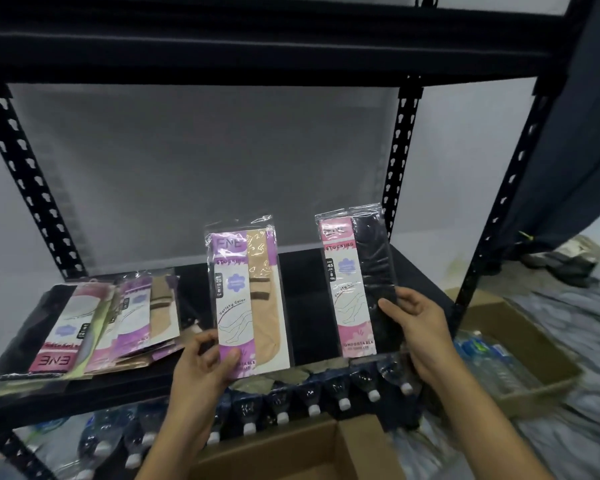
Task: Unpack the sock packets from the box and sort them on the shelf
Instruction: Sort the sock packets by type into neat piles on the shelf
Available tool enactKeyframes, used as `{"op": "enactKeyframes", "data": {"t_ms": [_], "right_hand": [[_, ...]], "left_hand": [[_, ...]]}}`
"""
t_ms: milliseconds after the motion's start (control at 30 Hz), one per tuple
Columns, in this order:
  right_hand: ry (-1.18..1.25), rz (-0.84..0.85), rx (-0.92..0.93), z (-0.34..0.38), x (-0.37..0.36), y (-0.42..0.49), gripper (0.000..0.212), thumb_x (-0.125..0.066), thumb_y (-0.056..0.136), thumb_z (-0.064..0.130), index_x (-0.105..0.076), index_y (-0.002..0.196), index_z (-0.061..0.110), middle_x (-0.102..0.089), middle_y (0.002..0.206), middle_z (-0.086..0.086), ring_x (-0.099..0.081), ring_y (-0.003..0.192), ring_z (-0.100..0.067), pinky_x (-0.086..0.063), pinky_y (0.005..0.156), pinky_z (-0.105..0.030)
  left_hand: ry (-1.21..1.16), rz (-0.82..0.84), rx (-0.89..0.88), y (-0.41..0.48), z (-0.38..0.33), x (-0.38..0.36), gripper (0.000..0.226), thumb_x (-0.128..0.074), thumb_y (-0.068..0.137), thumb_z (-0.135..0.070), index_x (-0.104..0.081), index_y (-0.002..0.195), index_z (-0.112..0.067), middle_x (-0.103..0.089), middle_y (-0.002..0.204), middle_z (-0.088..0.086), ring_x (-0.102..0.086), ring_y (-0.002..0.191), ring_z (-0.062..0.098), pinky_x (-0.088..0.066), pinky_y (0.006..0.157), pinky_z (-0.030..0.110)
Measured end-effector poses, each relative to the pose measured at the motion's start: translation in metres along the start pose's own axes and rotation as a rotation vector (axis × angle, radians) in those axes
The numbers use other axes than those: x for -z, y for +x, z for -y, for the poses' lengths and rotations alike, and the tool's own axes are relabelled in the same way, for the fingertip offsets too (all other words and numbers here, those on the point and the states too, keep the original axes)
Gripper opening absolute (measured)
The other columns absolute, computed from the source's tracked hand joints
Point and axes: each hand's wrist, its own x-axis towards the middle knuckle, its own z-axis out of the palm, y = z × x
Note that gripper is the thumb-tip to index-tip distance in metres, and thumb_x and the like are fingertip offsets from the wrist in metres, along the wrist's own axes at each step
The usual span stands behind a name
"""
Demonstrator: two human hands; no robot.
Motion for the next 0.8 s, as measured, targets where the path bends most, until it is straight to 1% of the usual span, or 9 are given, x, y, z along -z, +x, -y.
{"op": "enactKeyframes", "data": {"t_ms": [67,167,233,300,333,400,500,700,800], "right_hand": [[-0.06,-0.041,-0.023,0.002,0.013,0.024,0.024,-0.074,0.08,0.007,-0.066,0.101,0.016,-0.076,0.087,-0.001,-0.073,0.078,-0.014,-0.056,0.064,-0.023],[-0.183,-0.079,-0.033,0.002,0.032,0.064,0.015,-0.075,0.079,0.005,-0.067,0.09,0.012,-0.074,0.08,-0.003,-0.07,0.064,-0.011,-0.055,0.061,-0.025],[-0.23,-0.087,-0.055,0.003,0.041,0.091,0.015,-0.075,0.078,0.004,-0.068,0.091,0.003,-0.073,0.075,-0.006,-0.067,0.058,-0.013,-0.054,0.056,-0.025],[-0.228,-0.115,-0.115,0.002,0.05,0.117,0.023,-0.073,0.079,0.0,-0.066,0.101,-0.003,-0.072,0.082,-0.015,-0.068,0.063,-0.022,-0.057,0.061,-0.032],[-0.24,-0.128,-0.146,0.001,0.053,0.128,0.026,-0.072,0.079,-0.002,-0.064,0.104,-0.004,-0.07,0.088,-0.019,-0.069,0.071,-0.027,-0.059,0.068,-0.039],[-0.298,-0.15,-0.199,-0.004,0.06,0.147,0.028,-0.072,0.079,-0.002,-0.063,0.105,-0.002,-0.069,0.092,-0.021,-0.069,0.081,-0.033,-0.058,0.077,-0.046],[-0.394,-0.145,-0.249,-0.016,0.065,0.167,0.017,-0.071,0.08,0.001,-0.064,0.095,0.0,-0.069,0.089,-0.019,-0.066,0.073,-0.029,-0.056,0.066,-0.035],[-0.512,-0.151,-0.306,-0.044,0.062,0.185,0.019,-0.073,0.079,0.007,-0.065,0.096,0.002,-0.069,0.097,-0.016,-0.065,0.085,-0.031,-0.055,0.076,-0.037],[-0.607,-0.158,-0.296,-0.048,0.061,0.189,0.018,-0.074,0.079,0.012,-0.062,0.091,0.006,-0.068,0.098,-0.015,-0.064,0.088,-0.031,-0.051,0.071,-0.034]], "left_hand": [[-0.013,0.016,0.002,0.001,0.006,-0.003,0.039,-0.069,0.079,-0.004,-0.054,0.111,-0.018,-0.076,0.102,0.008,-0.075,0.086,0.026,-0.059,0.059,0.029],[0.001,0.002,-0.004,0.004,0.016,-0.004,0.041,-0.071,0.072,-0.002,-0.056,0.107,-0.018,-0.077,0.098,0.01,-0.075,0.081,0.027,-0.058,0.056,0.035],[0.017,-0.012,-0.007,0.007,0.024,-0.004,0.042,-0.07,0.075,0.007,-0.056,0.108,-0.014,-0.077,0.094,0.014,-0.075,0.076,0.025,-0.058,0.066,0.044],[0.028,-0.017,0.003,0.007,0.028,-0.005,0.038,-0.064,0.079,0.015,-0.057,0.108,-0.009,-0.076,0.089,0.016,-0.074,0.072,0.025,-0.054,0.075,0.053],[0.029,-0.019,0.009,0.006,0.029,-0.007,0.036,-0.062,0.081,0.017,-0.058,0.106,-0.008,-0.076,0.086,0.017,-0.074,0.07,0.024,-0.056,0.073,0.052],[0.026,-0.022,0.016,0.004,0.028,-0.011,0.034,-0.058,0.082,0.02,-0.058,0.103,-0.006,-0.076,0.079,0.016,-0.074,0.066,0.02,-0.06,0.063,0.035],[0.036,-0.007,0.029,0.006,0.026,-0.018,0.032,-0.055,0.084,0.021,-0.058,0.098,-0.007,-0.076,0.073,0.012,-0.073,0.061,0.016,-0.059,0.054,0.025],[0.047,0.0,0.031,0.015,0.031,-0.032,0.031,-0.057,0.084,0.019,-0.059,0.098,-0.009,-0.076,0.074,0.014,-0.073,0.063,0.016,-0.058,0.054,0.029],[0.024,0.012,0.048,0.025,0.035,-0.042,0.033,-0.057,0.083,0.018,-0.058,0.099,-0.011,-0.076,0.079,0.015,-0.074,0.066,0.021,-0.059,0.051,0.036]]}}
